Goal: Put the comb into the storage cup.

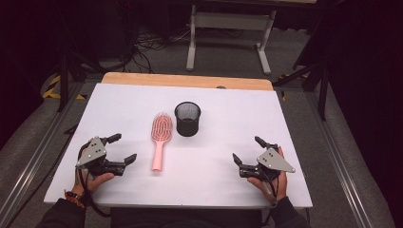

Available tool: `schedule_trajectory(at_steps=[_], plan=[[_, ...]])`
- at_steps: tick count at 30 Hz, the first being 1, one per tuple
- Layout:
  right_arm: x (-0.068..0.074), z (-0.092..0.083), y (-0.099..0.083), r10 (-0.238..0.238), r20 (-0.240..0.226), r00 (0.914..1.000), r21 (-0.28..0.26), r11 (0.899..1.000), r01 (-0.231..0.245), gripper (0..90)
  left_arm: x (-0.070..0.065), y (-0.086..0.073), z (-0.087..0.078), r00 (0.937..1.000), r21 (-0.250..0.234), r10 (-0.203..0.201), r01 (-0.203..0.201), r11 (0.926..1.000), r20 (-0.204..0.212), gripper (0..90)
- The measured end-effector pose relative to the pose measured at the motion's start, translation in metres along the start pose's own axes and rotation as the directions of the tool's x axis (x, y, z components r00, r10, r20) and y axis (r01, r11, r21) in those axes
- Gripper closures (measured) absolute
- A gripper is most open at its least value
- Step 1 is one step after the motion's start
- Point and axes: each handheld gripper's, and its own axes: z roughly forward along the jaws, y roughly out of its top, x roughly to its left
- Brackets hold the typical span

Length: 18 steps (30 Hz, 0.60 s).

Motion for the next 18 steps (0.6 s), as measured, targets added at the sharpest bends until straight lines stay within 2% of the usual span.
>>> schedule_trajectory(at_steps=[6, 9, 12, 16, 17, 18], plan=[[-0.002, -0.002, -0.001, -0.002, 0.011, 0.9999, 0.005, 1.0, 0.002, 7.0, -0.003, 0.001, 0.005, 0.9998, 0.029, 0.011, -0.012, 0.9995, 0.017, 10.5], [-0.002, -0.001, 0.0, -0.004, 0.014, 0.9999, 0.004, 1.0, 0.004, 7.1, -0.003, 0.001, 0.005, 0.9999, 0.044, 0.013, -0.013, 0.999, 0.006, 10.4], [-0.002, 0.002, -0.001, 0.001, 0.012, 0.9999, 0.014, 1.0, -0.001, 7.4, -0.004, 0.002, 0.006, 0.9987, 0.067, -0.021, 0.024, 0.9974, -0.046, 10.6], [-0.001, 0.005, 0.001, 0.001, 0.003, 1.0, 0.014, 1.0, -0.001, 7.7, -0.005, 0.004, 0.008, 0.9979, 0.108, -0.051, 0.055, 0.9926, -0.042, 9.1], [0.0, 0.006, 0.0, 0.0, -0.003, 1.0, 0.017, 1.0, 0.0, 7.7, -0.004, 0.005, 0.01, 0.9965, 0.116, -0.072, 0.077, 0.9903, -0.041, 9.1], [0.0, 0.007, -0.001, -0.002, -0.007, 1.0, 0.022, 1.0, 0.002, 7.8, -0.005, 0.009, 0.013, 0.9942, 0.145, -0.088, 0.096, 0.9847, -0.062, 9.9]])
